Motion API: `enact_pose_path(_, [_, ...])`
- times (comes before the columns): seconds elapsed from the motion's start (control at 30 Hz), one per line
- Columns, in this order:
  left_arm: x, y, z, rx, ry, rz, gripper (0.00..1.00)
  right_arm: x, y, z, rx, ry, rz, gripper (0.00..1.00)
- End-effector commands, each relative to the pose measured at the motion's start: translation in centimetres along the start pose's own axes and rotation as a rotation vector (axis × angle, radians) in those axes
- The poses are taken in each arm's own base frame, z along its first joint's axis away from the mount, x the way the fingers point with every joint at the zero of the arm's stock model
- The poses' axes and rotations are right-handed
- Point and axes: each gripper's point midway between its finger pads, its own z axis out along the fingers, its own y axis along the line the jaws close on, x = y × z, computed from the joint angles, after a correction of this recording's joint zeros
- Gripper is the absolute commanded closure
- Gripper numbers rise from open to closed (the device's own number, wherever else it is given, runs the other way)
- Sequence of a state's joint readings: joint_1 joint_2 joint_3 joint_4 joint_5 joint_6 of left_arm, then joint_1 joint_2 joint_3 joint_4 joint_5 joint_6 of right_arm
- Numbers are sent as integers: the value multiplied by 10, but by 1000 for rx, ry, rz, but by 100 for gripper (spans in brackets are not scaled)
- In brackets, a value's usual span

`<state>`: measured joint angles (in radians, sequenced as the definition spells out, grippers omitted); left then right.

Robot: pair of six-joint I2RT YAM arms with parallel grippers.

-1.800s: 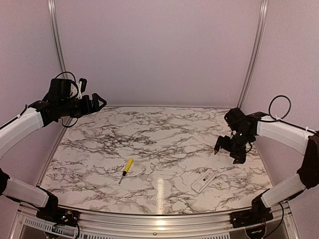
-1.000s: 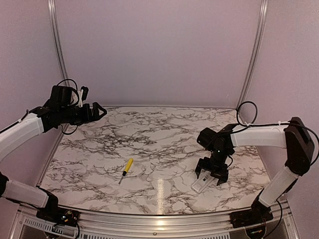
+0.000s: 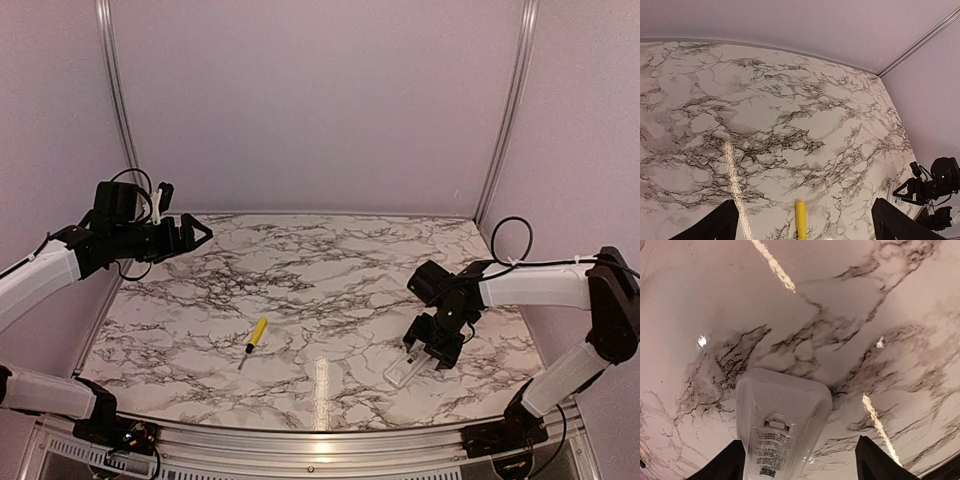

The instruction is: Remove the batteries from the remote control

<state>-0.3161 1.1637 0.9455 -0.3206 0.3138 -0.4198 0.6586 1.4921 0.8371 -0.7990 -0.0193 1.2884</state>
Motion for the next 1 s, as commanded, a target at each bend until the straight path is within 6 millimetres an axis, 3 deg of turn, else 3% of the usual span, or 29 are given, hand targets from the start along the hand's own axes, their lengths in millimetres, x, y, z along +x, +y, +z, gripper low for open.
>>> enact_pose_path(0.0, [5, -3, -5, 10, 4, -11, 3, -21, 0, -3, -13, -97, 146, 25])
enact_pose_path(0.33, [9, -6, -9, 8, 1, -15, 3, -27, 5, 8, 6, -78, 122, 24])
enact_pose_path(0.63, [13, -9, -10, 5, 13, -8, 4, -30, 7, 14, 62, -73, 85, 31])
enact_pose_path(0.83, [12, -8, -12, -9, 5, -13, 4, -30, 5, 14, 96, -63, 61, 39])
enact_pose_path(0.97, [14, -8, -13, -11, 7, -17, 4, -27, 0, 13, 106, -57, 64, 51])
